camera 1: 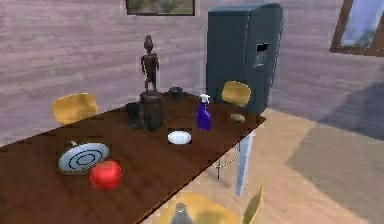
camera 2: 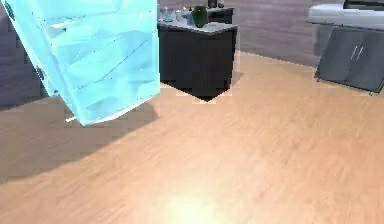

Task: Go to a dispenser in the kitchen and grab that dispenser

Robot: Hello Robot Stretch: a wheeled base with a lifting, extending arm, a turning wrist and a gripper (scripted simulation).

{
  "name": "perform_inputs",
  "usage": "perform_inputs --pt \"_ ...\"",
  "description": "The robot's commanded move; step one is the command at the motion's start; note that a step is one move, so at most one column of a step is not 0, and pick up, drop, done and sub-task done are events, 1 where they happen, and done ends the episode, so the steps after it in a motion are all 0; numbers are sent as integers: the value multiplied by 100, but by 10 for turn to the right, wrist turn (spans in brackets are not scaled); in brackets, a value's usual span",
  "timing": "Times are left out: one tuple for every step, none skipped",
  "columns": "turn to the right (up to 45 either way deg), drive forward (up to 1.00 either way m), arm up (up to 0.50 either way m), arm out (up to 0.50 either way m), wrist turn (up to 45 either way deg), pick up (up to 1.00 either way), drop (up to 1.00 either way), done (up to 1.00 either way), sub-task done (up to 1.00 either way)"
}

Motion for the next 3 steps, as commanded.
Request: perform_inputs --pt "-450 0 0 0 0 0 0 0 0" --pt "-360 0 0 0 0 0 0 0 0" --pt "450 0 0 0 0 0 0 0 0"
